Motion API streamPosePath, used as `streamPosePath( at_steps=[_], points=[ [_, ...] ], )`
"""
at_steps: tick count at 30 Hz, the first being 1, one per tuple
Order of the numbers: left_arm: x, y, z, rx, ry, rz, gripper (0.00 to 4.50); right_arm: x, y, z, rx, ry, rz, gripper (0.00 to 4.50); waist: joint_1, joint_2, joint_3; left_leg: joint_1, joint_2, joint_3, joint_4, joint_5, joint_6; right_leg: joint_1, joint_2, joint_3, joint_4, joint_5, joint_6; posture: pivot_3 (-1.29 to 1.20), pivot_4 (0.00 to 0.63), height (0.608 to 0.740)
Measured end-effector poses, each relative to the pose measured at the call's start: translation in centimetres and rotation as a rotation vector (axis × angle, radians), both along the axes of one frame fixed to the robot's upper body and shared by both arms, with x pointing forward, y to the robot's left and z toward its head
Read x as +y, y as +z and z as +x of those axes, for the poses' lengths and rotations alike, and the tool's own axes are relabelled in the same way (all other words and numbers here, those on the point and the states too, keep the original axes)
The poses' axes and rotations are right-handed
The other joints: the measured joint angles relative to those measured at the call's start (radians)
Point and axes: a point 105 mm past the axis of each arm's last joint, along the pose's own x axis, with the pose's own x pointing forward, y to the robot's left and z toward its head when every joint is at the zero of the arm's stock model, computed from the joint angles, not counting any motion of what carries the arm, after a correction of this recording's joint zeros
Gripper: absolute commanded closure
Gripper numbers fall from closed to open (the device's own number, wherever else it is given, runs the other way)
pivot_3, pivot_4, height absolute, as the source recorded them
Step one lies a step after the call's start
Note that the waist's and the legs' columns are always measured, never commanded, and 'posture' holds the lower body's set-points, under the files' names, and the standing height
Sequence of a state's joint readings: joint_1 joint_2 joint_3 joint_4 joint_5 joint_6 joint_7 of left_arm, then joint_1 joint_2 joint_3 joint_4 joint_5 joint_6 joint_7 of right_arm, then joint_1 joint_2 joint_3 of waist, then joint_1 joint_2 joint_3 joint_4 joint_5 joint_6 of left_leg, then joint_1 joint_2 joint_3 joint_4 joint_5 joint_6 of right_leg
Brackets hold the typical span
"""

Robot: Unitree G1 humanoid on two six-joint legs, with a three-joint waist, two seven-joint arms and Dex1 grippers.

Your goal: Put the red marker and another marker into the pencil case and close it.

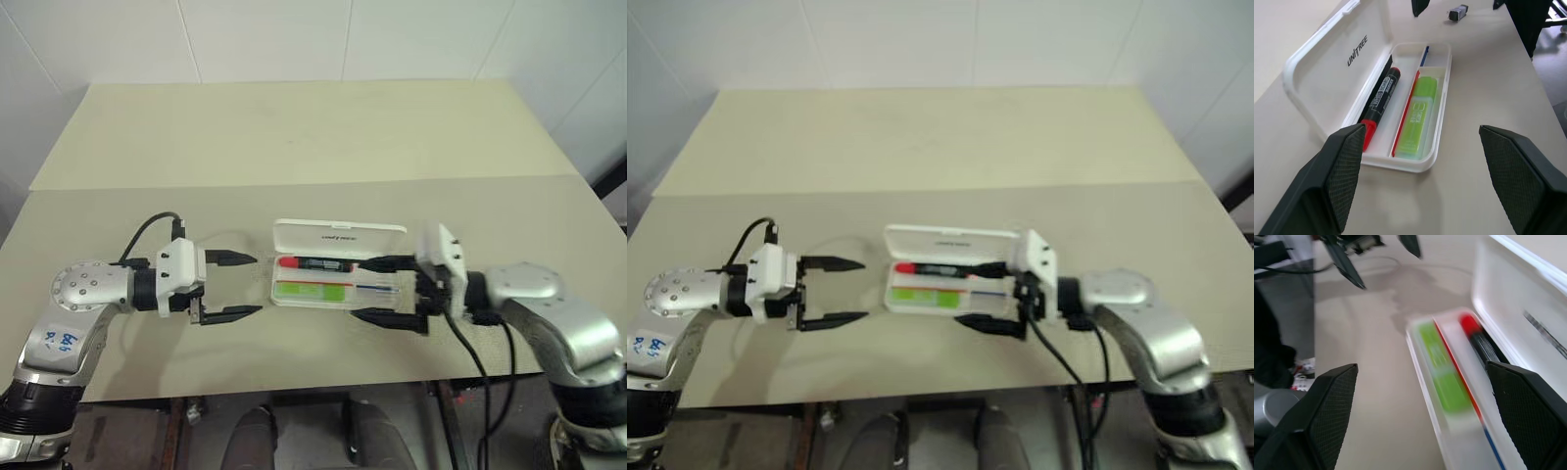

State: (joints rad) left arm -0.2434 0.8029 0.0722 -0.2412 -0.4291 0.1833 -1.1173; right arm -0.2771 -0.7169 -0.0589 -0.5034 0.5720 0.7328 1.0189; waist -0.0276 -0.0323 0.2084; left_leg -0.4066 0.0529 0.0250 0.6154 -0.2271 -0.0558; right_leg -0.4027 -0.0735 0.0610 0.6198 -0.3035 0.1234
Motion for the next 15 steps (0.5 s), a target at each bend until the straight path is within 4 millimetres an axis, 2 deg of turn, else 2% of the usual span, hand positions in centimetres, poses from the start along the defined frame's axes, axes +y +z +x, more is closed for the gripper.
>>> streamPosePath(
  at_steps=[4,9,15],
  points=[
    [-0.9,-0.1,0.1,0.008,-0.031,-0.014,0.55,-2.9,0.3,-0.4,-0.020,-0.147,-0.008,0.10,-0.001,-0.001,0.000,0.000,0.000,0.000,0.001,0.000,0.000,0.000,0.000,0.001,0.000,0.000,0.000,0.00,0.150,0.740],
    [-2.3,-0.2,0.3,0.013,-0.073,-0.044,0.55,-6.2,-0.4,-0.8,-0.023,-0.287,-0.026,0.10,0.000,-0.001,0.000,0.000,0.000,0.000,0.003,0.000,0.000,0.002,0.000,0.001,-0.001,0.000,0.000,0.00,0.150,0.740],
    [-4.4,0.3,0.4,0.003,-0.153,-0.071,0.55,-10.4,-2.9,-0.9,-0.009,-0.426,-0.072,0.10,-0.001,-0.001,0.000,0.001,-0.001,0.000,0.007,0.000,0.000,0.006,0.000,0.002,-0.003,0.000,0.000,0.00,0.150,0.740]
  ],
)
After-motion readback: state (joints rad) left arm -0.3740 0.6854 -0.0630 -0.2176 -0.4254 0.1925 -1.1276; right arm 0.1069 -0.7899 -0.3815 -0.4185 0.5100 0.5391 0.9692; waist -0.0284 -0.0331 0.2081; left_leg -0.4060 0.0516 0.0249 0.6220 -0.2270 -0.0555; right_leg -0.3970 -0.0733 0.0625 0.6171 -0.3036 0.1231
